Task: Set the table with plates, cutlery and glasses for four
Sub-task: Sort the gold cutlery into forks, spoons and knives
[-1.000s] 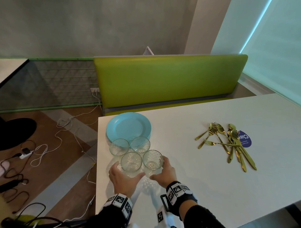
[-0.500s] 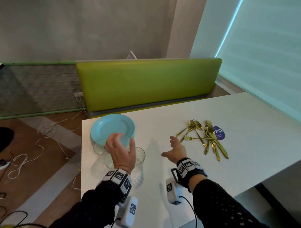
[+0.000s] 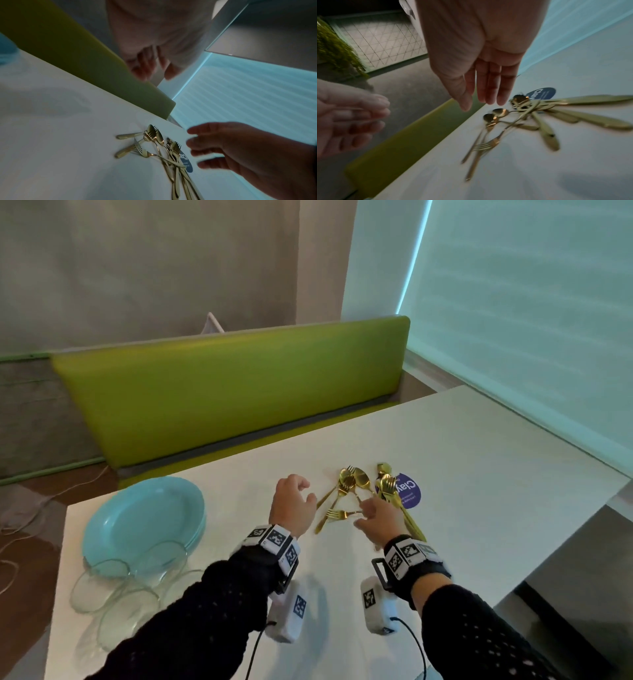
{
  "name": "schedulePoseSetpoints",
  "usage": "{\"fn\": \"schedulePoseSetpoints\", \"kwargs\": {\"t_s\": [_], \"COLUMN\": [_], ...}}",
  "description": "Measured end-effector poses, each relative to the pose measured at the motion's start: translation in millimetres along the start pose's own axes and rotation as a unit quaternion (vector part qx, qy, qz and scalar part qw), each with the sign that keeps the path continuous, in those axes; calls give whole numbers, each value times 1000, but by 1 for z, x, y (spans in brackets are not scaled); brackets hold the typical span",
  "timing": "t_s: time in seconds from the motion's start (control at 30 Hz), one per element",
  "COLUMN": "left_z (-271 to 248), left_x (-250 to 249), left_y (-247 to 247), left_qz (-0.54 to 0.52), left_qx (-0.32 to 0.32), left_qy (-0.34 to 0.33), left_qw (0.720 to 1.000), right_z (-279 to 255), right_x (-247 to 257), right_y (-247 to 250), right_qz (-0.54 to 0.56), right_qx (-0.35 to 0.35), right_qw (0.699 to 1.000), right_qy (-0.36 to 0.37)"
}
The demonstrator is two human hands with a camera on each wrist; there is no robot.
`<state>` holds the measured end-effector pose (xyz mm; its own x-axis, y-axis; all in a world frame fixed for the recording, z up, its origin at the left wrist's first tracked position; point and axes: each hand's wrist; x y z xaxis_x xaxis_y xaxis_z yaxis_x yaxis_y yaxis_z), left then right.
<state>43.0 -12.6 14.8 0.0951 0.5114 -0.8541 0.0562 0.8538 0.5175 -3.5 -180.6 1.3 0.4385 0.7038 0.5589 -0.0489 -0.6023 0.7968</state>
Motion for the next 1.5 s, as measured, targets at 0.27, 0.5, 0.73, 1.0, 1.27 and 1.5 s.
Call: {"fn": "schedulePoseSetpoints", "kwargs": {"t_s": [0.27, 0.5, 0.73, 1.0, 1.27, 1.5], "left_z": [46, 69, 87, 99, 92, 87], "left_x": [14, 30, 41, 49, 45, 42], "left_y": [-70, -88, -92, -97, -113, -129], "left_qz": [45, 63, 73, 76, 134, 216], "left_qx": [106, 109, 96, 89, 160, 220], "left_qy": [118, 150, 147, 156, 138, 135], "left_qw": [986, 981, 982, 981, 968, 942], "right_z": [64, 97, 110, 116, 125, 115], "right_x": [-62, -47, -41, -42, -44, -55], "right_y": [22, -7, -34, -25, 20, 39], "right_qz": [-44, -120, -189, -217, -25, 28], "right_qx": [23, 86, 142, 100, -11, -36], "right_qw": [998, 989, 969, 969, 999, 998], "right_qy": [-34, 29, 74, 57, -33, -47]}}
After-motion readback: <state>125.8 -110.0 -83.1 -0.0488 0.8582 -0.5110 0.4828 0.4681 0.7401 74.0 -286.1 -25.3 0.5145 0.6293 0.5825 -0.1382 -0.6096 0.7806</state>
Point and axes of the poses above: each hand's wrist, its own z-axis towards the middle knuckle, its own y-axis out of the back of the hand, x = y × z, and after that the axes turned 5 degrees about -z, right-handed
